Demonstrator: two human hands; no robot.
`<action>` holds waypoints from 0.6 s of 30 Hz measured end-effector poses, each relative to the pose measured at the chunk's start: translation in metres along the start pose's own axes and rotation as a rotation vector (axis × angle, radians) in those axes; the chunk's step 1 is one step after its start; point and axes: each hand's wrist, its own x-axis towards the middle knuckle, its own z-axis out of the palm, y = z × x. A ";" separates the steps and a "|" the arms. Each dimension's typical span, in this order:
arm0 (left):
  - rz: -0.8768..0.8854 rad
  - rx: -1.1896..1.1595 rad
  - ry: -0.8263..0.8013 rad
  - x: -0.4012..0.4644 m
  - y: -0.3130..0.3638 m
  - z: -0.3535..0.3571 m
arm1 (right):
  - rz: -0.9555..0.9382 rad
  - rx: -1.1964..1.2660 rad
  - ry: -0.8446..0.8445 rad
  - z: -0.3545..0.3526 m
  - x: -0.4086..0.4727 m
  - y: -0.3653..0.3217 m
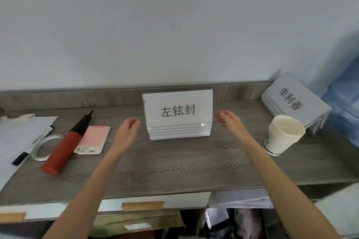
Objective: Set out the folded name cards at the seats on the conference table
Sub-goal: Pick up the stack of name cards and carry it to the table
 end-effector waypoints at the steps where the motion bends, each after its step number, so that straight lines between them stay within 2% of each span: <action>1: -0.026 0.009 0.000 0.005 0.001 0.003 | 0.016 -0.001 -0.009 0.005 0.004 0.002; 4: -0.079 -0.073 -0.084 0.008 0.008 0.012 | 0.054 -0.014 -0.090 0.017 0.003 0.001; 8: -0.070 -0.251 -0.180 0.002 0.002 0.027 | 0.032 0.079 -0.093 0.030 -0.003 0.009; 13: 0.042 -0.243 -0.054 0.013 0.003 0.025 | -0.035 0.159 -0.001 0.034 -0.001 -0.002; 18: 0.095 -0.197 -0.019 0.020 0.005 0.022 | -0.030 0.211 0.062 0.039 0.004 -0.005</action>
